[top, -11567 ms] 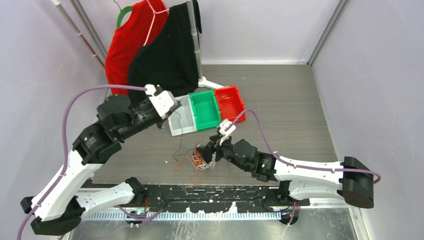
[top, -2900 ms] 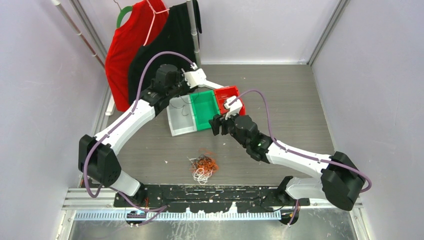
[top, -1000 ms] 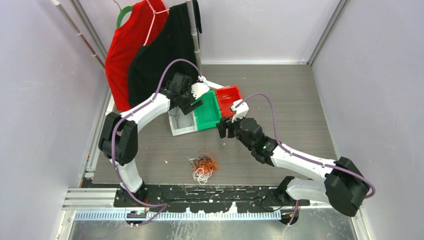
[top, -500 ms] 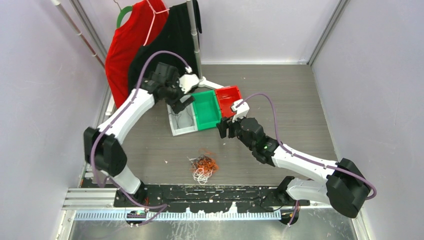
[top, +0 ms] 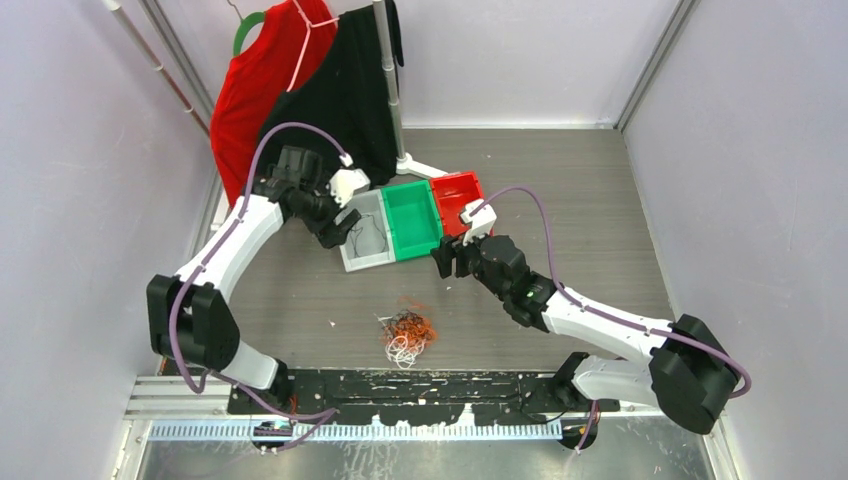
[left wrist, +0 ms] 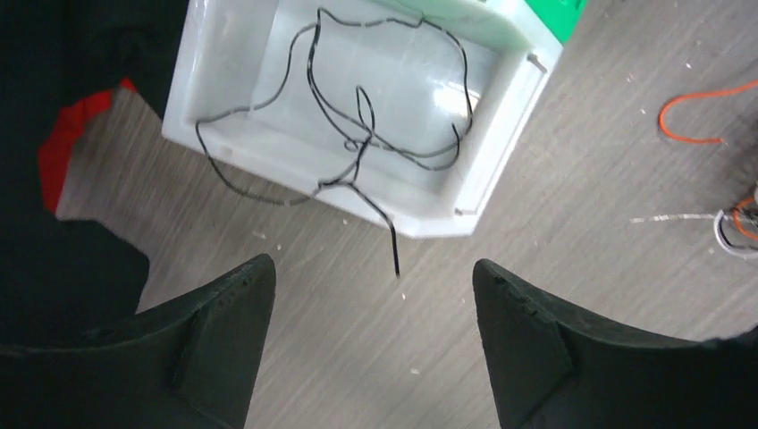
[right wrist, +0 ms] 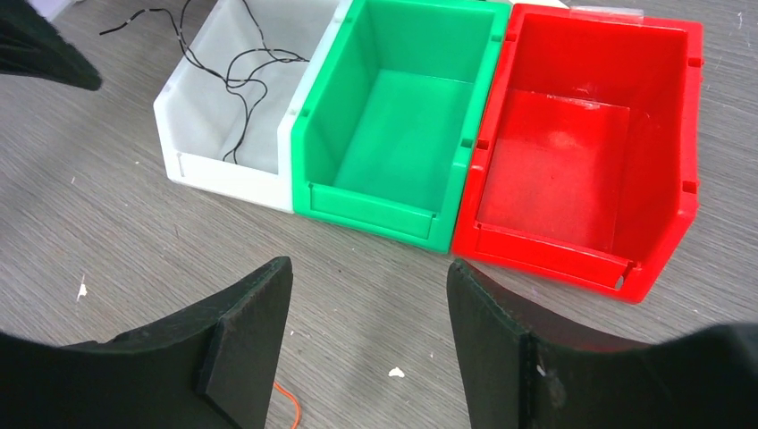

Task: Untangle the cables

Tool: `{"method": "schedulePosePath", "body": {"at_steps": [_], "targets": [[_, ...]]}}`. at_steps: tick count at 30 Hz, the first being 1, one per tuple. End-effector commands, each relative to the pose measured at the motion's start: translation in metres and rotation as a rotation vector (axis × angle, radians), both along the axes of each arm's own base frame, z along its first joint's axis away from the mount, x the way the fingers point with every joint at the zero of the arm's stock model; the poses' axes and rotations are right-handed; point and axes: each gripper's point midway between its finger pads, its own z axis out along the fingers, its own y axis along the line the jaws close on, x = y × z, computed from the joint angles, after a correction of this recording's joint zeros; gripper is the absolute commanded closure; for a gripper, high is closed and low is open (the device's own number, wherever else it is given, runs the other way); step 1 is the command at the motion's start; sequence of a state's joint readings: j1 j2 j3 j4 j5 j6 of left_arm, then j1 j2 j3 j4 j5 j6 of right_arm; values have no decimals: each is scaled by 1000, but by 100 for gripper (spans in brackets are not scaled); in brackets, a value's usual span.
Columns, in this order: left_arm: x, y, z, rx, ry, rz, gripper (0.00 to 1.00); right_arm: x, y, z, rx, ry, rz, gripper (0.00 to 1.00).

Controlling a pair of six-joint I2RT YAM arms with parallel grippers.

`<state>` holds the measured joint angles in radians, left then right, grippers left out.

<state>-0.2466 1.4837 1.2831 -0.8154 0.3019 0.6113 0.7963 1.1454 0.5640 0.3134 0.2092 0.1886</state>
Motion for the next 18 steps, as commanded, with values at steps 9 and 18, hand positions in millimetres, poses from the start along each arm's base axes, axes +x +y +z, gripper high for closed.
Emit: {"method": "schedulePosePath", "body": {"at_steps": [9,18], "targets": [[51,-15,-31,11,-103,-11,46,1,4,12,53,-19,4,33],[51,-30,-54,133,-151,-103,84,2,11,8,71,3,17,37]]}}
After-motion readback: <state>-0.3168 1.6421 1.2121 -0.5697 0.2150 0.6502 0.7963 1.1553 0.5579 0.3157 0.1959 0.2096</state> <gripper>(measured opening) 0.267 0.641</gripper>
